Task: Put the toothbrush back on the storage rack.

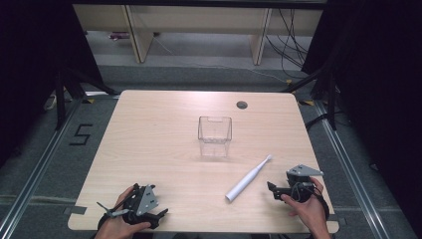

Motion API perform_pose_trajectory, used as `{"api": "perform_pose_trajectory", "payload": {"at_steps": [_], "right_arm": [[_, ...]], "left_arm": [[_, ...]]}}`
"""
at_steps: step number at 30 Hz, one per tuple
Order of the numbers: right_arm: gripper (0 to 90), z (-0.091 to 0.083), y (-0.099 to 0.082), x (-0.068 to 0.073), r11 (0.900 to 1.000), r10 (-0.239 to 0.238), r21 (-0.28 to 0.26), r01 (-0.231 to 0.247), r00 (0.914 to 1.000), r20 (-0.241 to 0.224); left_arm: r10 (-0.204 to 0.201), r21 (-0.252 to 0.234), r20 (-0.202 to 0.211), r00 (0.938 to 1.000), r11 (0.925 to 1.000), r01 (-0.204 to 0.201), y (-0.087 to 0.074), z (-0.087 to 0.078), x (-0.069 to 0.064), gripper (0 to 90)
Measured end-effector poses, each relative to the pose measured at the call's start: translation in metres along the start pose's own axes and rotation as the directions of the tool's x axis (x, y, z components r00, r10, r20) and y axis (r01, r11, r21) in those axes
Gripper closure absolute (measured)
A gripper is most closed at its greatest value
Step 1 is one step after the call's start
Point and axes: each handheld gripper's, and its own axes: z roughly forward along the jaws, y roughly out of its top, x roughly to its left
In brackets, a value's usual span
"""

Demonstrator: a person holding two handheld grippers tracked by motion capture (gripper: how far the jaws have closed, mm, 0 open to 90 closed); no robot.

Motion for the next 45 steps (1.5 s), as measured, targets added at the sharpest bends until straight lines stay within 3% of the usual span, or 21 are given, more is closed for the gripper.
{"api": "perform_pose_trajectory", "payload": {"at_steps": [1,2,8,12,14,15,16,19,23,25,26,27,28,29,32,33,34,35,36,41,45], "right_arm": [[17.7,0.000,0.000,0.000,1.0000,0.000,0.000,0.000,1.0000,0.000],[21.1,0.001,0.000,-0.001,0.9992,-0.034,-0.019,0.034,0.9993,0.014],[24.5,0.003,0.004,0.002,0.9981,-0.056,-0.025,0.056,0.9981,0.028],[25.7,0.003,0.009,0.007,0.9986,-0.039,-0.035,0.039,0.9992,-0.002],[25.7,0.003,0.011,0.009,0.9976,-0.060,-0.035,0.060,0.9982,-0.001],[25.7,0.003,0.012,0.013,0.9991,-0.033,-0.026,0.033,0.9994,-0.012],[25.7,0.005,0.013,0.013,0.9953,-0.087,-0.043,0.087,0.9962,-0.002],[25.8,0.005,0.017,0.018,0.9951,-0.089,-0.045,0.089,0.9959,-0.012],[27.6,0.006,0.021,0.026,0.9980,-0.051,-0.042,0.048,0.9971,-0.057],[27.7,0.007,0.023,0.026,0.9935,-0.100,-0.060,0.097,0.9938,-0.048],[27.9,0.007,0.023,0.031,0.9964,-0.070,-0.051,0.067,0.9957,-0.060],[28.9,0.007,0.025,0.033,0.9969,-0.070,-0.042,0.067,0.9950,-0.071],[29.8,0.008,0.027,0.032,0.9931,-0.105,-0.059,0.102,0.9927,-0.059],[30.7,0.009,0.028,0.036,0.9943,-0.096,-0.055,0.091,0.9916,-0.087],[33.3,0.010,0.031,0.041,0.9919,-0.117,-0.059,0.112,0.9890,-0.091],[35.3,0.011,0.031,0.046,0.9953,-0.089,-0.049,0.084,0.9898,-0.111],[37.0,0.012,0.032,0.045,0.9929,-0.115,-0.046,0.110,0.9860,-0.121],[38.4,0.014,0.032,0.048,0.9934,-0.110,-0.047,0.104,0.9851,-0.132],[39.2,0.014,0.034,0.048,0.9896,-0.139,-0.054,0.133,0.9831,-0.120],[45.4,0.018,0.038,0.058,0.9924,-0.120,-0.047,0.114,0.9809,-0.153],[50.0,0.022,0.043,0.064,0.9875,-0.155,-0.057,0.147,0.9734,-0.169]], "left_arm": [[0.000,0.000,0.000,1.0000,1.0000,0.000,0.000,0.000,0.000,15.0],[0.000,0.000,0.001,1.0000,1.0000,0.000,0.000,0.000,0.000,15.0],[0.002,0.003,-0.001,1.0000,1.0000,-0.002,0.000,0.000,0.000,15.0],[0.002,0.007,-0.004,1.0000,1.0000,-0.002,0.000,0.000,0.001,15.0],[0.002,0.015,-0.015,0.9999,0.9999,-0.002,0.000,0.000,0.001,15.0],[-0.002,0.015,-0.006,1.0000,0.9999,0.002,0.000,0.000,0.001,15.0],[-0.003,0.014,-0.007,1.0000,0.9999,0.003,0.000,0.000,0.001,15.0],[-0.003,0.012,-0.005,1.0000,0.9999,0.003,0.000,-0.001,0.001,15.0],[-0.002,0.014,-0.008,1.0000,0.9999,0.002,0.000,-0.001,0.001,15.0],[-0.003,0.013,-0.008,1.0000,0.9999,0.003,0.000,-0.001,0.001,15.0],[-0.001,0.015,-0.013,0.9999,0.9999,0.001,0.000,0.000,0.001,15.0],[-0.005,0.012,-0.008,1.0000,0.9999,0.005,0.000,-0.001,0.001,15.0],[0.001,0.017,-0.013,0.9999,0.9999,-0.001,0.000,-0.001,0.001,15.0],[-0.003,0.014,-0.010,0.9999,0.9999,0.003,0.000,0.000,0.001,15.0],[-0.003,0.014,-0.009,1.0000,0.9999,0.003,0.000,0.000,0.001,15.0],[-0.003,0.014,-0.009,1.0000,0.9999,0.003,0.000,0.000,0.001,15.0],[-0.003,0.014,-0.009,1.0000,0.9999,0.003,0.000,0.000,0.001,15.0],[-0.003,0.014,-0.009,1.0000,0.9999,0.003,0.000,0.000,0.001,15.0],[-0.004,0.015,-0.009,1.0000,0.9999,0.004,0.000,0.000,0.001,15.0],[-0.004,0.017,-0.009,0.9999,0.9999,0.005,0.000,0.000,0.000,15.0],[-0.003,0.015,-0.009,1.0000,0.9999,0.003,0.000,0.000,0.000,15.0]]}}
